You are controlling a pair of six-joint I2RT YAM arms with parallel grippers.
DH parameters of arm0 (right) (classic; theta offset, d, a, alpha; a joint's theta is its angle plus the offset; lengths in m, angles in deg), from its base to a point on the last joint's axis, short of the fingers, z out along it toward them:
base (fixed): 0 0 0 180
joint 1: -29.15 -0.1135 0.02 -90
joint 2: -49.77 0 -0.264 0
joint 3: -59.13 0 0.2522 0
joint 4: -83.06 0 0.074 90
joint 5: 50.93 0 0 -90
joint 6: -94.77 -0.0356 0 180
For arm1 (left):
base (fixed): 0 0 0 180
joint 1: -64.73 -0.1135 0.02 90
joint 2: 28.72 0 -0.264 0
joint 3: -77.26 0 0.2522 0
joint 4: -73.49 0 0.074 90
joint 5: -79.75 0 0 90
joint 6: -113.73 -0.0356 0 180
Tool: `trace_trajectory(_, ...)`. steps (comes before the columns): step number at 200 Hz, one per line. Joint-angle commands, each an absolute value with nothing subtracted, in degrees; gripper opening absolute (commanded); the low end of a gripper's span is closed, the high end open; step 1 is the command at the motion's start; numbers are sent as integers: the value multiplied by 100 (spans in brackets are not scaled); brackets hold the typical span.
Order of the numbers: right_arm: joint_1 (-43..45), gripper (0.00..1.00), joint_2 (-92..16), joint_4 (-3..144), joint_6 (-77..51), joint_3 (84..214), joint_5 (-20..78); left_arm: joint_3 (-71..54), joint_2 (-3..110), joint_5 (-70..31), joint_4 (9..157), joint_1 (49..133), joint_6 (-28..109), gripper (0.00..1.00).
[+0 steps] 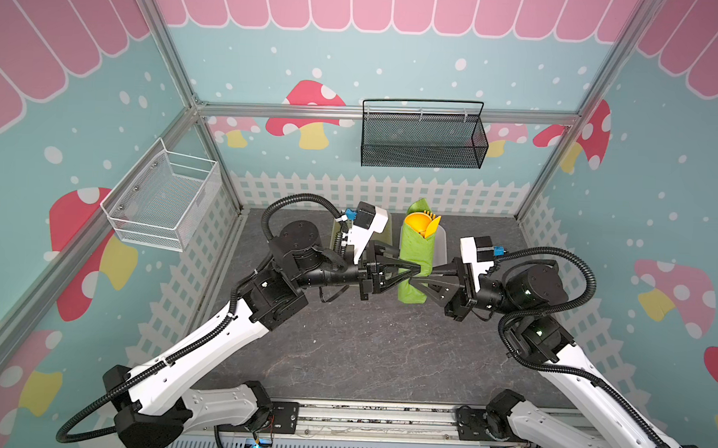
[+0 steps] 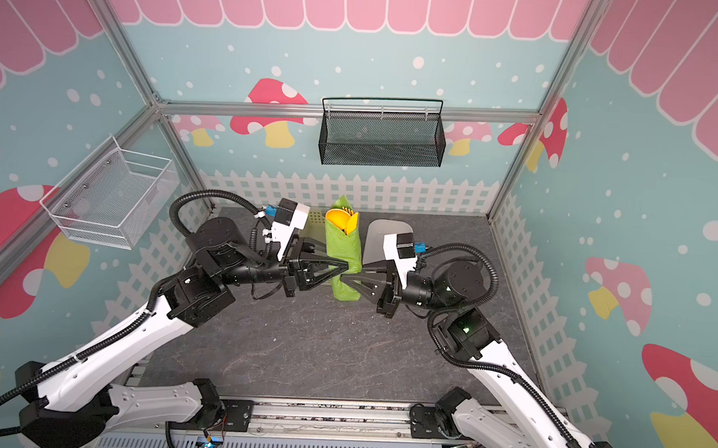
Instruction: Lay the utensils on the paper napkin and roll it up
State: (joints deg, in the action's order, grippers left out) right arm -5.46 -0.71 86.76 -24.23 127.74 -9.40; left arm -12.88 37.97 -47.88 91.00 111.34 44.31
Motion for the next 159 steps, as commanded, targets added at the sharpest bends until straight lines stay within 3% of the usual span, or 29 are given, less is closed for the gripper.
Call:
trace_trajectory(1,-568,0,37,8928,-2248,12739,-931,-1194,3542,-4422,9442,11106,4226,39)
trace_trajectory(38,-570,0,28,8937,-2209,12756,-978,-1112,3434,-4702,9409,11079,4195,63)
trace_trajectory(63,-569,0,4,9002,-2204,12763,-1121,-1195,3644,-5349,9191,11095,4344,70)
trace_trajectory(159,-567,0,-217,9486,-2512,12559,-1712,-1723,4350,-6115,8370,11210,4824,70)
